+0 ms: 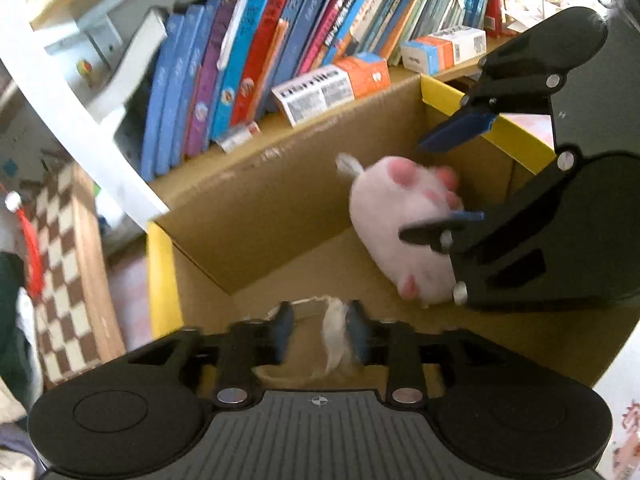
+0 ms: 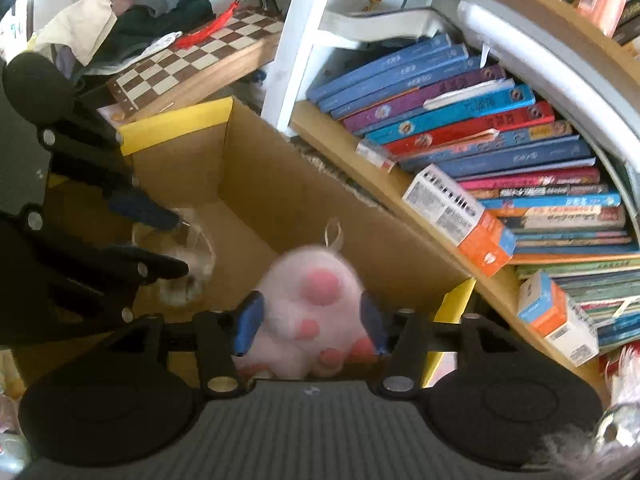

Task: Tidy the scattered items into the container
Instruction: 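Lower the pig into the box and open the right tool while the left tool releases the watch inside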

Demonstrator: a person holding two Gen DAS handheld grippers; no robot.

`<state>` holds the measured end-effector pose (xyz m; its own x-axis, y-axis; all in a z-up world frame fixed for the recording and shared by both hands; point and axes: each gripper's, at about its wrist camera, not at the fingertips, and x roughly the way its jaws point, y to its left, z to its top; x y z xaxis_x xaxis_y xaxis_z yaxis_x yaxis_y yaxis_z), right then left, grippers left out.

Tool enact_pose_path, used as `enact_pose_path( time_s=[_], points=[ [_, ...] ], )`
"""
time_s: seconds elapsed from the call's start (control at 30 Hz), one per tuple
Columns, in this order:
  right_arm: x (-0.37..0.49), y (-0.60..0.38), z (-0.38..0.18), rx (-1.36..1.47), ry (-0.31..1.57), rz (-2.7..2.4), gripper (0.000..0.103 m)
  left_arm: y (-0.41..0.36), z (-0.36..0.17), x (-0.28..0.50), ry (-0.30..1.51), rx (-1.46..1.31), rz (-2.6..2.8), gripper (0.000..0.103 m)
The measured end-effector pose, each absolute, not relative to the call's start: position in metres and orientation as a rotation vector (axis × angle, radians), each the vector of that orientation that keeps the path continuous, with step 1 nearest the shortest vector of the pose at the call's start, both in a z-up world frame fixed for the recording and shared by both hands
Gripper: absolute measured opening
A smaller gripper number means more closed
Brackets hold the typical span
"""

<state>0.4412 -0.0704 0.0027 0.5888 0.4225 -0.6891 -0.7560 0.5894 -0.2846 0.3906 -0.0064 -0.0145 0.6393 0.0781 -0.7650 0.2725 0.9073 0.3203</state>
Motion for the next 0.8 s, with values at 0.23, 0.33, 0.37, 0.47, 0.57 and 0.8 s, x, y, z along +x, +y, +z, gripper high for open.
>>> enact_pose_path(
  time_s=[0.23, 0.33, 0.37, 0.47, 0.57, 0.8],
  points=[
    [0.429, -0.097, 0.024, -0.524, 0.546, 0.73, 0.063, -0.003, 0.013, 0.361, 0.752, 0.475, -0.111, 0.06],
    [0.424, -0.119, 0.033, -0.445, 0.539, 0.671, 0.062, 0.007, 0.024, 0.35, 0.724, 0.447, -0.068, 0.06],
    [0.424, -0.126, 0.034, -0.421, 0.545, 0.657, 0.062, 0.011, 0.026, 0.347, 0.721, 0.432, -0.048, 0.06],
    [0.42, -0.146, 0.037, -0.337, 0.584, 0.627, 0.06, 0.02, 0.03, 0.338, 0.714, 0.405, -0.009, 0.059],
    [0.413, -0.166, 0.041, -0.239, 0.62, 0.611, 0.055, 0.024, 0.034, 0.327, 0.702, 0.382, 0.01, 0.059],
    [0.372, -0.194, 0.055, -0.09, 0.603, 0.598, 0.055, 0.03, 0.051, 0.282, 0.638, 0.281, 0.006, 0.059]
  ],
)
